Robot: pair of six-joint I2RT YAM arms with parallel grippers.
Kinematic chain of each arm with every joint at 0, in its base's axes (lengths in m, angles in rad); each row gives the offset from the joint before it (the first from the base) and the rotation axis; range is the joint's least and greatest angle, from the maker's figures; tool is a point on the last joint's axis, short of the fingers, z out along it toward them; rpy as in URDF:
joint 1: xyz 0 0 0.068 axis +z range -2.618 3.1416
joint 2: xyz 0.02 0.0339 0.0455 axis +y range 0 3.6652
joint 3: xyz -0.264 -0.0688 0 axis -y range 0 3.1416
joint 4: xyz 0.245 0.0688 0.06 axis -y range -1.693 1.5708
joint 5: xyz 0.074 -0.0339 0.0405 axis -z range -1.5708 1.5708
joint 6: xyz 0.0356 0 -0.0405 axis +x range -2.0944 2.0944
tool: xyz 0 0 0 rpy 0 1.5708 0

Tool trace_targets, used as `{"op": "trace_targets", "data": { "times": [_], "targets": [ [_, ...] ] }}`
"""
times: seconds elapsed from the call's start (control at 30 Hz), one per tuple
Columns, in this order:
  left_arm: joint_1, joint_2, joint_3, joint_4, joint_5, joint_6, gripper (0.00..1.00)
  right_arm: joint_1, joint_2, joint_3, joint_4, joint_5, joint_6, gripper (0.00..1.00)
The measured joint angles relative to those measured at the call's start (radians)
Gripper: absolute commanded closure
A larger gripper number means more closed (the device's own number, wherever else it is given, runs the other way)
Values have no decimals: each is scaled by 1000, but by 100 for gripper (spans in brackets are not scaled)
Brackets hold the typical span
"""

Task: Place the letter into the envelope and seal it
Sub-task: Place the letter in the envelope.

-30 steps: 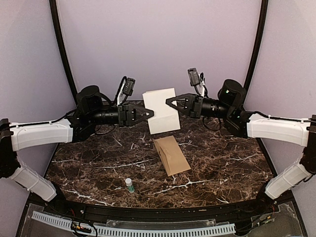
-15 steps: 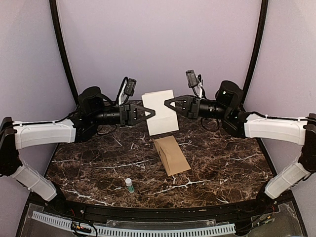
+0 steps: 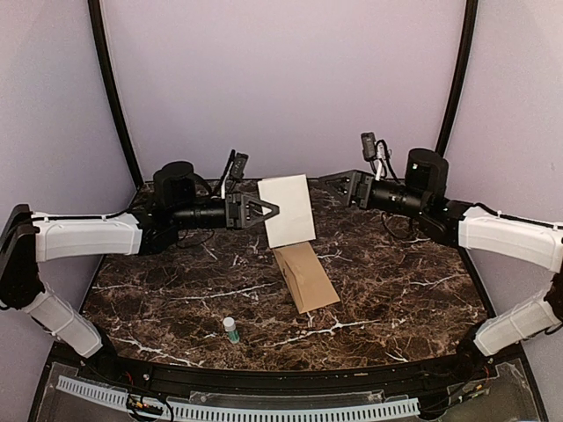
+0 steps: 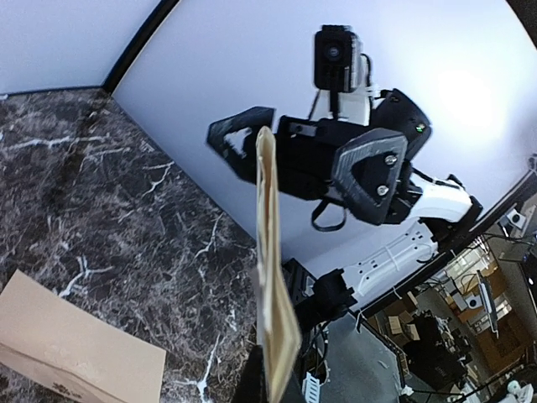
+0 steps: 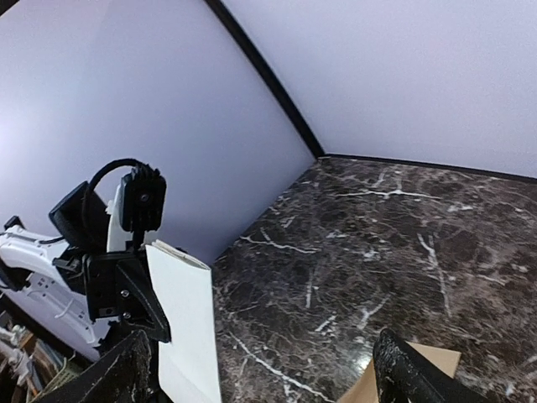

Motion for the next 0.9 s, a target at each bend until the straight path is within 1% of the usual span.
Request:
{"op": "trace_targets", "data": {
  "times": [0.17, 0.3, 0.53, 0.67, 0.9],
  "targets": [
    [-13, 104, 51, -134, -70, -32, 100, -24, -106, -90, -140, 198, -16, 11],
    [-64, 204, 126, -230, -113, -73, 100, -24, -139, -152, -218, 292, -10, 12],
    [-145, 347, 262, -344, -184, -152, 100, -11, -138, -244, -274, 337, 18, 19],
    [-151, 389, 292, -404, -226, -182, 100, 21, -124, -291, -278, 352, 29, 22],
    [-150, 429, 302, -505, -291, -191, 100, 81, -51, -303, -271, 354, 35, 28]
  ]
}}
